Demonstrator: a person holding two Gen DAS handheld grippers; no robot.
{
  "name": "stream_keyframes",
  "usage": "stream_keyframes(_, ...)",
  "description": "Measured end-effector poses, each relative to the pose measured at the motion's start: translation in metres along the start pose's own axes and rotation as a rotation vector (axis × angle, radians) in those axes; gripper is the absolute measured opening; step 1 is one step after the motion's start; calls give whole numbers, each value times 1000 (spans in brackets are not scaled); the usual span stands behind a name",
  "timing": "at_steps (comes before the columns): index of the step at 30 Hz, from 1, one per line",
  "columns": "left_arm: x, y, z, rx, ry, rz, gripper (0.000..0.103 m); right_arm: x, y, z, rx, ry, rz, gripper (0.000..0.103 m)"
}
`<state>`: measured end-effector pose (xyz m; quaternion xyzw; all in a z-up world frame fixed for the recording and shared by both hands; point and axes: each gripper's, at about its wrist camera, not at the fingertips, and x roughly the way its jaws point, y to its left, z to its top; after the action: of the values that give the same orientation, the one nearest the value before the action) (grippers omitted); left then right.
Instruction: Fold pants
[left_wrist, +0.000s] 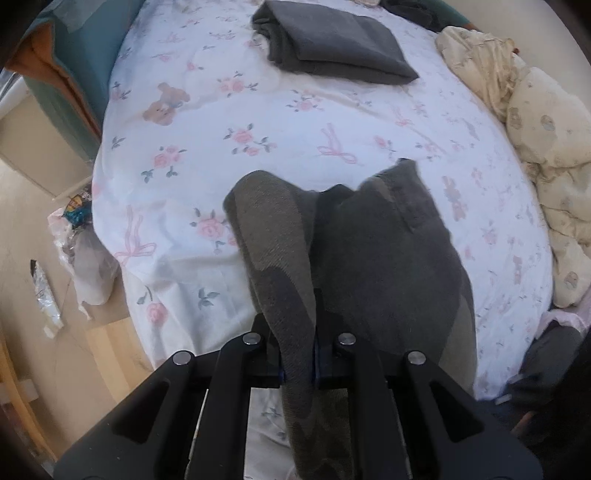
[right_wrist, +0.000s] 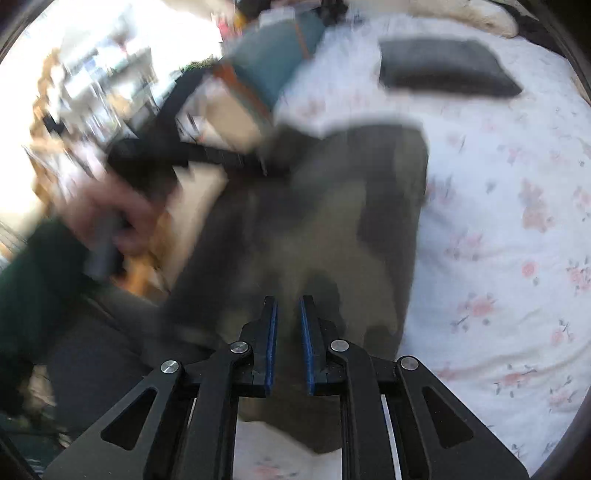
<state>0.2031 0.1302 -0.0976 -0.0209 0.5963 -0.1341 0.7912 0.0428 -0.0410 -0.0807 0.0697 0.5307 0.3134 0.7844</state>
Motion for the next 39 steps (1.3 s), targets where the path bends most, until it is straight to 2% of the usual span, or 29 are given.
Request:
stream_keyframes(2,4,7,0,-29,13,73,21,34,-4,-6,23,47,-13,7)
stream_keyframes(3,3,13,0,-51,13,126,33,41,-5,-6,23,52,-25,2)
stream_keyframes(4,1,19,-1,-70,14,195,37,47,-7,-8,30,46,-34,0)
stream_keyframes(5,-3,24,-2,-84,16,261,37,47,-11,-9,54,37,-13,0)
stream_keyframes(6,-13,28,-4,-97,-4,276,37,44,-16,-11,88,25,17,0)
stream_keyframes(7,-23,29,-6,-108,-38,247,37,41,-17,-12,92,19,25,0)
stream_keyframes(8,-38,27,-10,-113,-93,175,37,38,-18,-13,88,21,26,0)
stream_keyframes(10,-52,17,-19,-90,-138,41,37,28,-20,-14,94,26,33,0)
stream_keyframes(11,-51,9,-23,-75,-126,-33,37,22,-19,-12,104,23,55,0)
stream_keyframes(12,-43,1,-25,-53,-91,-64,37,22,-19,-11,104,23,73,8)
stream_keyframes(13,-30,-6,-27,-22,-42,-58,36,15,-17,-7,96,23,86,8)
stream_keyframes(15,7,-20,-33,56,74,37,30,-1,-11,-3,77,-12,111,8)
stream_keyframes(16,21,-22,-36,85,108,86,30,-11,-9,2,62,-48,95,8)
stream_keyframes(18,41,-25,-39,154,152,220,30,-21,-9,10,48,-115,-16,8)
stream_keyframes(19,45,-25,-39,165,166,251,31,-17,-17,18,73,-123,-83,8)
stream_keyframes(21,48,-21,-37,142,188,259,31,-2,-30,29,117,-81,-80,7)
stream_keyframes(22,48,-20,-37,137,195,266,30,10,-35,33,118,-55,-93,0)
stream_keyframes(23,49,-18,-37,143,204,285,31,19,-38,38,108,-25,-126,0)
stream_keyframes(27,46,-19,-33,173,187,338,30,40,-35,52,78,44,-213,0)
stream_keyframes(30,17,-24,-27,195,68,386,30,25,-34,54,90,43,-177,0)
stream_keyframes(31,4,-27,-24,197,16,382,30,12,-36,48,94,22,-121,4)
stream_keyframes(32,-10,-30,-22,189,-44,338,30,3,-36,42,106,4,-76,10)
stream_keyframes(33,-25,-34,-20,179,-102,261,31,-7,-42,30,123,-12,-47,10)
stream_keyframes(34,-34,-38,-19,183,-137,220,31,-18,-51,19,169,-30,0,16)
stream_keyframes(35,-39,-50,-19,240,-171,229,31,-24,-60,11,223,-38,56,23)
stream_keyframes(36,-39,-59,-21,291,-182,236,31,-29,-72,-3,301,-52,141,58)
stream_keyframes(37,-37,-69,-22,335,-181,216,31,-33,-85,-19,385,-67,198,77)
stream_keyframes(38,-31,-77,-24,361,-149,152,31,-32,-97,-38,460,-85,222,96)
stream_keyframes(39,-24,-81,-24,362,-113,114,31,-31,-102,-51,495,-86,227,96)
